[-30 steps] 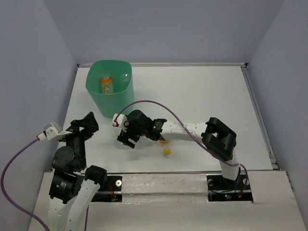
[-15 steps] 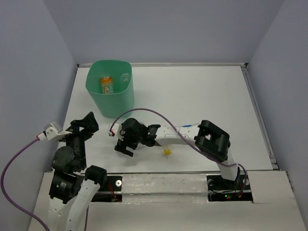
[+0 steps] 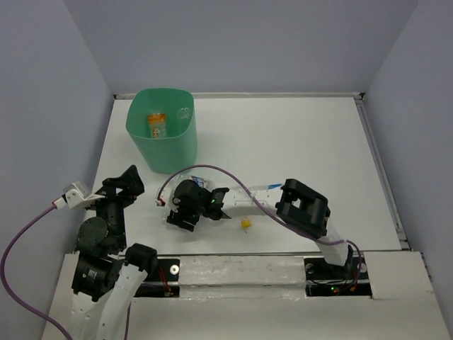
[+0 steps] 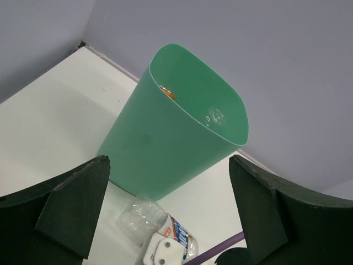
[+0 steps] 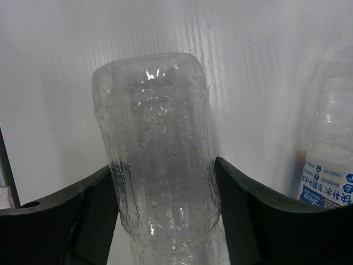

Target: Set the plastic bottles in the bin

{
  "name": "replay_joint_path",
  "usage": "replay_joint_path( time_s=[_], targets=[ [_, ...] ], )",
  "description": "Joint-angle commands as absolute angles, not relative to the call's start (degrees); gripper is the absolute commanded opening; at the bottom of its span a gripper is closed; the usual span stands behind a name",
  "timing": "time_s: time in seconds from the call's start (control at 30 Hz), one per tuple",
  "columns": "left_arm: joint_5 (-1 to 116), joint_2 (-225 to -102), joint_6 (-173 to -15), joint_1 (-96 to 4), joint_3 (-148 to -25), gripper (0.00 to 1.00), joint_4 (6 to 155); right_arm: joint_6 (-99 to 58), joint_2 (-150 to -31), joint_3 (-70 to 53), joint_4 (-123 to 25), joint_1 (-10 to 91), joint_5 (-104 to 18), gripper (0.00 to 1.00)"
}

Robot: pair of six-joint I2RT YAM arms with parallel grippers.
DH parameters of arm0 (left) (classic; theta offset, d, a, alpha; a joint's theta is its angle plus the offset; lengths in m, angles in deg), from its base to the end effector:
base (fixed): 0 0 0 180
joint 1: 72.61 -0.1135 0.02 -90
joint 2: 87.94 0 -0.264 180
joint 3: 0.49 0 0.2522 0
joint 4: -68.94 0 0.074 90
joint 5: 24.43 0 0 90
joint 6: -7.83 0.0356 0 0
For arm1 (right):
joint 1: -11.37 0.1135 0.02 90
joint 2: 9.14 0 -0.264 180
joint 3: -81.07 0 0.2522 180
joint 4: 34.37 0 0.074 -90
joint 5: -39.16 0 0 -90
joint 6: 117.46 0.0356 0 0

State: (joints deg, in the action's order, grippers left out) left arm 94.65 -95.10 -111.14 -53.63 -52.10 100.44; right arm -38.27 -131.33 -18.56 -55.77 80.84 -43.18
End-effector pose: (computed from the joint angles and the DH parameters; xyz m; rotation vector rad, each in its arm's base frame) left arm 0.0440 0.0032 0.3466 -0.5412 1.2726 -0.3595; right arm 0.1612 0.4439 0.1643 -1.6164 1.8098 0.6464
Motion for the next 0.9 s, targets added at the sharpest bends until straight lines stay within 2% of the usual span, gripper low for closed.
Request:
replay_joint_path(
  time_s=[0.0, 0.2, 0.3, 0.5, 0.67, 0.87],
  targets=[
    [96.2, -94.3, -110.5, -54.0, -53.3, 0.99, 97.9, -37.0, -127.5, -18.7, -52.4, 81.3, -44.2, 0.56],
    [96.2, -94.2, -110.5, -54.0, -53.4, 0.99, 97.9, -34.4, -118.3, -14.1, -48.8, 81.3, -47.1, 0.49],
    [96.4, -94.0, -110.6, -54.0, -53.4, 0.99, 97.9, -34.5, -111.9, -12.7, -44.8, 81.3, -53.1, 0.48],
    [96.9, -93.3, -110.8, -53.8, -53.5, 0.99, 98.2, -34.9, -105.5, -18.2, -40.8, 74.8, -59.4, 0.46],
    [96.6, -93.1, -110.9, -53.3, -53.4, 0.99, 98.1, -31.1, -108.4, -28.1, -31.9, 68.6, -55.2, 0.45],
    [95.1, -92.8, -111.0, -52.5, -52.8, 0.99, 98.0, -29.5, -122.9, -46.7, -18.2, 64.7, -53.6, 0.43]
  ],
)
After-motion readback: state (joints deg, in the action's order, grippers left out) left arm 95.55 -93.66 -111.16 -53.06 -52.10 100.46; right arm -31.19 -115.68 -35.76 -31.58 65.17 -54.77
